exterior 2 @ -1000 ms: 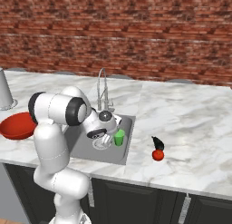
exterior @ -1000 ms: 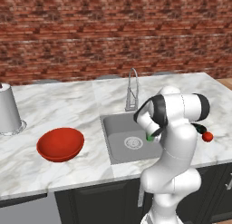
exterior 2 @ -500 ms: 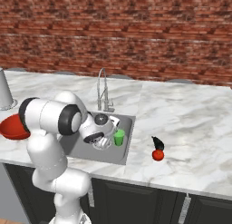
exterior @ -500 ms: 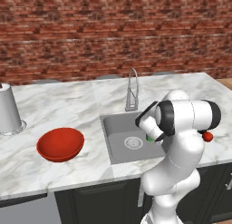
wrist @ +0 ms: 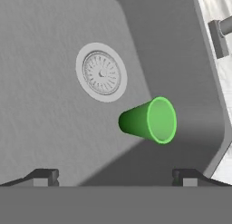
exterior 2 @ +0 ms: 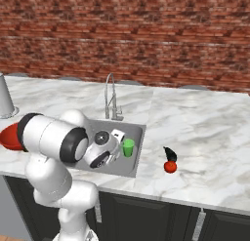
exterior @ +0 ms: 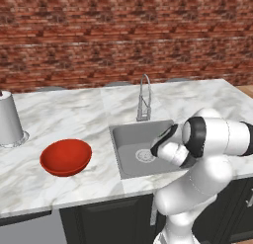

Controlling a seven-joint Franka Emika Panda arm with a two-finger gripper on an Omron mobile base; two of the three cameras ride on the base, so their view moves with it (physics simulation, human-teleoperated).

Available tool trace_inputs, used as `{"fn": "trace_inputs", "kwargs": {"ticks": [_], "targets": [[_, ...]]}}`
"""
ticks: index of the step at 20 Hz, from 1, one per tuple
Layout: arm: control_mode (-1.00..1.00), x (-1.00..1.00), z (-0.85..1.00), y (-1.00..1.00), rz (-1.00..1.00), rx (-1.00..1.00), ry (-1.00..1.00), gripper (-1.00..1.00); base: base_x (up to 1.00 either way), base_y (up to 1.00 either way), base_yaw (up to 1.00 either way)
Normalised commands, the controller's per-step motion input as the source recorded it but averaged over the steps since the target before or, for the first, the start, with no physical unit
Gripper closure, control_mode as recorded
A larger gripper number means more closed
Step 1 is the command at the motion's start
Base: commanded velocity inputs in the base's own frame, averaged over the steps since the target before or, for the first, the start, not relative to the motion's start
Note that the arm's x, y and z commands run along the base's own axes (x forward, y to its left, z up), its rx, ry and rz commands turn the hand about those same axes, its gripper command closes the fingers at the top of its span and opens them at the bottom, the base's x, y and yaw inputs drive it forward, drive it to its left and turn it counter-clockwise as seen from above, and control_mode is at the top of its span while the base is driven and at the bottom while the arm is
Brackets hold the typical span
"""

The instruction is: Remove the tomato and eggplant from the sink. Then move the bowl and cup from the counter to the sink for washing.

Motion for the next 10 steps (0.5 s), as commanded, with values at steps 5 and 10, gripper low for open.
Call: {"fn": "trace_inputs", "kwargs": {"ticks": [5,10], "targets": [[-1.0,0.0,0.6,0.01,-0.03,0.0,0.13,-1.0,0.0,0.0,0.0],[-1.0,-0.01,0.58,0.01,-0.03,0.0,0.15,-1.0,0.0,0.0,0.0]]}}
